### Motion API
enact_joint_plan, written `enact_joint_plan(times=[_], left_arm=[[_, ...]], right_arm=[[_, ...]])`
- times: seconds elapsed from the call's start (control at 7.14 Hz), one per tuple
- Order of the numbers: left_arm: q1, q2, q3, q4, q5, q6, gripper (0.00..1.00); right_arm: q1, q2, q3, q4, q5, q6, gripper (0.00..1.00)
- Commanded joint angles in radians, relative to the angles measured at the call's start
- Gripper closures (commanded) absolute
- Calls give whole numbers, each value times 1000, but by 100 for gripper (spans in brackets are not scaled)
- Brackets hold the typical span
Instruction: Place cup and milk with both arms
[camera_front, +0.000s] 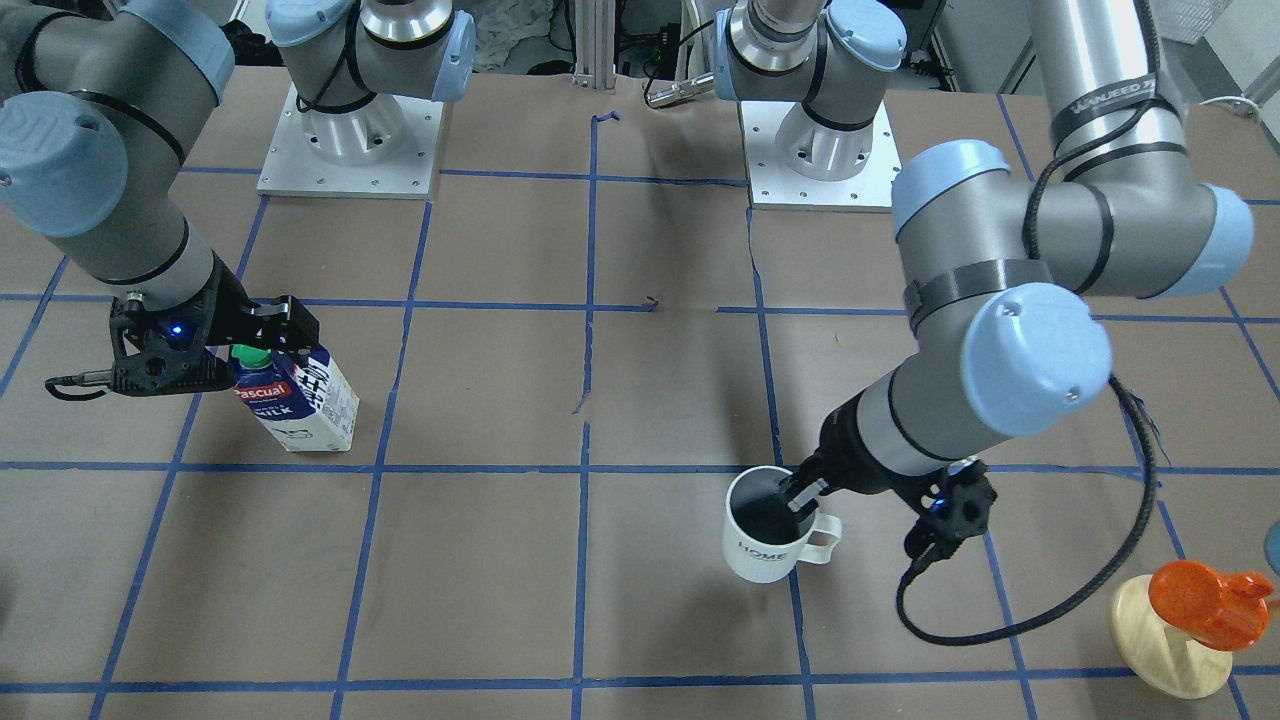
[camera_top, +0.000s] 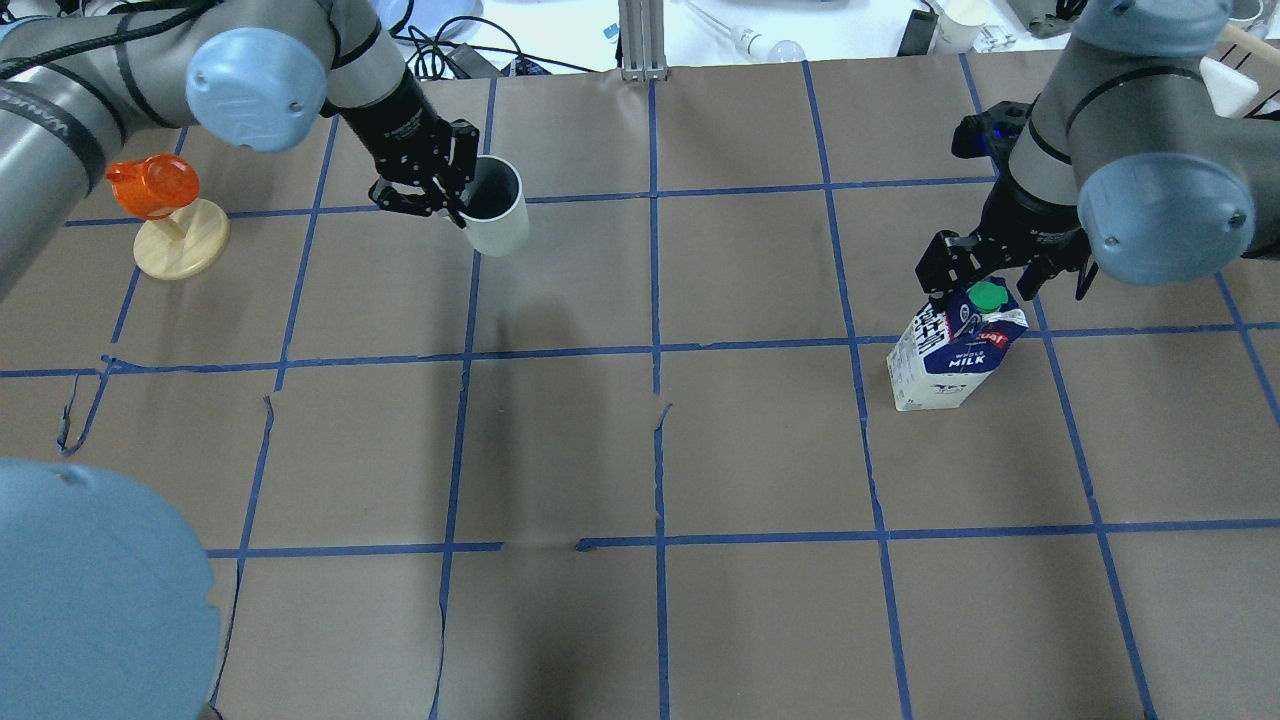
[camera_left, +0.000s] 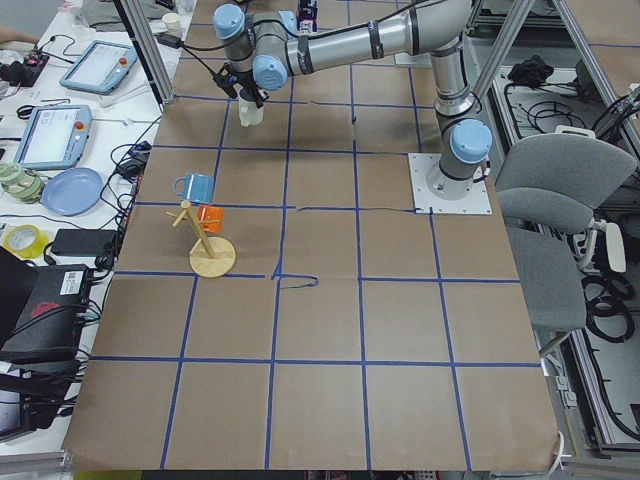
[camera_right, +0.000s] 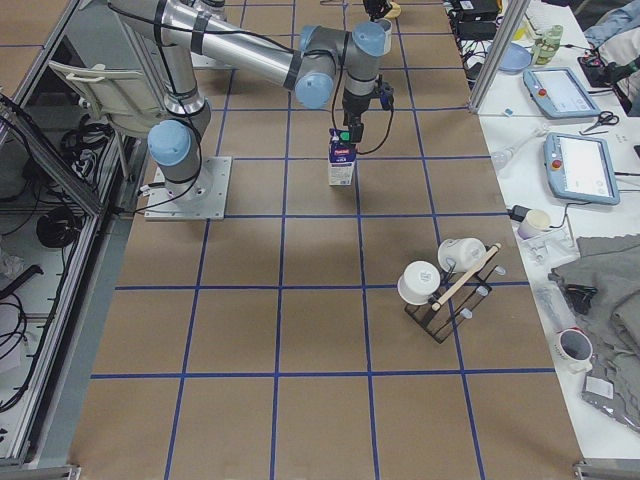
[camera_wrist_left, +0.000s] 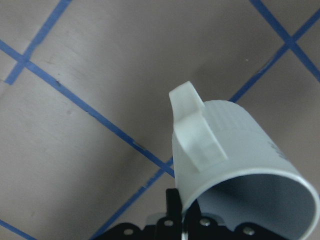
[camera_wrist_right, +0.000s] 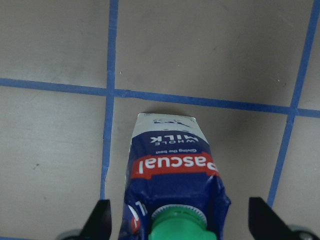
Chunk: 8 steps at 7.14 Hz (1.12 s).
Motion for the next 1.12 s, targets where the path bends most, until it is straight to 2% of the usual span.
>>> enact_joint_plan(times=[0.0, 0.14, 0.28, 0.56, 0.84, 0.98], left_arm=[[-85, -84, 71, 32, -48, -147, 100], [-102, -113, 88, 69, -63, -213, 100], [-123, -141, 100, 92, -76, -268, 100], [-172, -193, 110, 156, -109, -420, 100], [-178, -213, 117, 163, -113, -491, 100], [-178, -218, 117, 163, -125, -520, 100]], right_arm=[[-8, -1, 12, 3, 0, -7, 51], [-8, -2, 10, 3, 1, -5, 67], [-8, -5, 7, 5, 1, -2, 78], [-2, -10, -2, 2, 29, 4, 78], [7, -2, -92, 50, 43, 10, 78], [15, 16, -143, 75, 90, 25, 78]])
